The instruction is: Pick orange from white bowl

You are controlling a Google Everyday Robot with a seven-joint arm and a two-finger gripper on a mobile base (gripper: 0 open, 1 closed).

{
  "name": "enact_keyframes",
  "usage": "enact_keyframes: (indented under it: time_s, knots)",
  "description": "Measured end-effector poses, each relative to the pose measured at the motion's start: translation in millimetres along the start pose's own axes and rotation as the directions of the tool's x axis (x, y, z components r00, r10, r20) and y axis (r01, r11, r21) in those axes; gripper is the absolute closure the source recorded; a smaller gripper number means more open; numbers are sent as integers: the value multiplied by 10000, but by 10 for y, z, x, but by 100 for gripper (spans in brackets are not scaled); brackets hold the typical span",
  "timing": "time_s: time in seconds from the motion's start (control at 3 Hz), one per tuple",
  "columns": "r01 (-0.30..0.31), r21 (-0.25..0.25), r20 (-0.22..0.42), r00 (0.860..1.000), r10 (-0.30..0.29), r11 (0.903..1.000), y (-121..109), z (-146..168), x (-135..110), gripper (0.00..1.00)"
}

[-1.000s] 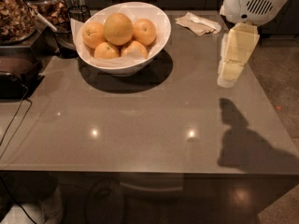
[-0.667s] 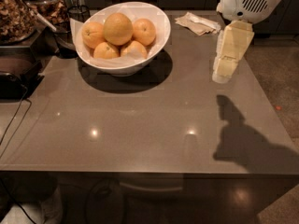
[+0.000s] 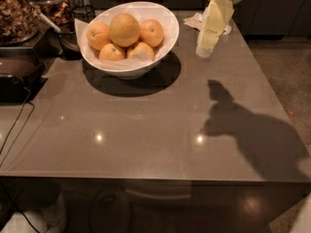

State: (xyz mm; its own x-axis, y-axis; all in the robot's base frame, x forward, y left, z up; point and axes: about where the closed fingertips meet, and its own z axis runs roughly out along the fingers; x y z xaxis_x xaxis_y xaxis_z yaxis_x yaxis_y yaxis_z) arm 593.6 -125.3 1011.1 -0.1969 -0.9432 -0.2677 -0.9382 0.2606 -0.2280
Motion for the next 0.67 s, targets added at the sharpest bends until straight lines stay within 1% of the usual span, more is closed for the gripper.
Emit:
enact_keyframes:
  time_s: [0.33,0.67]
  knots:
    - [450,-3,438,9980,-449,9990,-150,57,-335,0]
    - [453,323,697,9964,-475,9984,-237,59,-421,0]
